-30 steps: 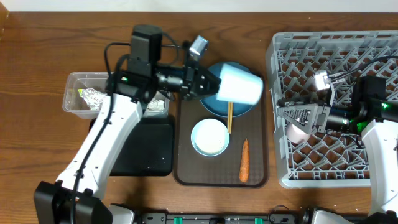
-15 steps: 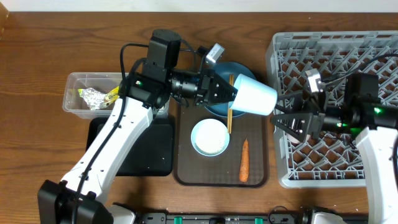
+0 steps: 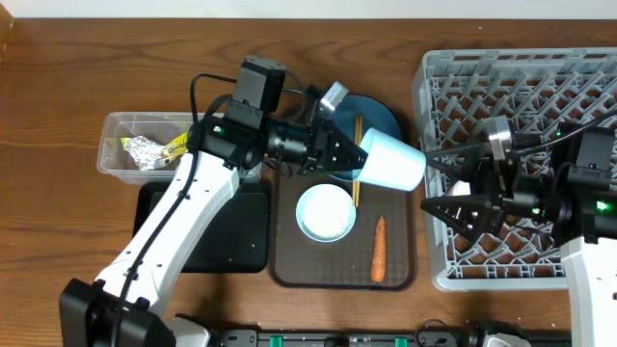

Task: Sort waste into correct bins and load items into the dishwasher rack
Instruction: 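Lift the light-blue cup and tilt it toward the right gripper, then grasp the light-blue cup with the right gripper, release the left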

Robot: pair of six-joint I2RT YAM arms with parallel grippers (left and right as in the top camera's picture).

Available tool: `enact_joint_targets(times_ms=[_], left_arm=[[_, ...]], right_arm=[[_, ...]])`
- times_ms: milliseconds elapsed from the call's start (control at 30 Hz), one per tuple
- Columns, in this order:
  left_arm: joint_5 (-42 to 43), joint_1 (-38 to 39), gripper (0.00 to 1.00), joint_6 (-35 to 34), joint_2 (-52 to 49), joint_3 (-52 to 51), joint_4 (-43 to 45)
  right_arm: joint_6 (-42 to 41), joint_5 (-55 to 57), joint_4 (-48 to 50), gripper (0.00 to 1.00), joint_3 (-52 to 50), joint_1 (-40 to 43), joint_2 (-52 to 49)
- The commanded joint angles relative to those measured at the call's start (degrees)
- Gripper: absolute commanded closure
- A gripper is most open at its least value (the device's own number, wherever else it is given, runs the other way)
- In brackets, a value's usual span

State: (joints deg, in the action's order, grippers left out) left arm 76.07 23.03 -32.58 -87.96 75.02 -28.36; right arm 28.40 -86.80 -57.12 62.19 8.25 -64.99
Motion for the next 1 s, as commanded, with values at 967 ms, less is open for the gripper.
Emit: enact_joint_targets(times_ms=[967], left_arm=[[3.1, 3.3, 0.94, -0.2, 0.3, 0.2, 4.2]], right_arm=[[0.4, -0.4, 2.3, 0.23, 0.8, -4.7, 0.5]])
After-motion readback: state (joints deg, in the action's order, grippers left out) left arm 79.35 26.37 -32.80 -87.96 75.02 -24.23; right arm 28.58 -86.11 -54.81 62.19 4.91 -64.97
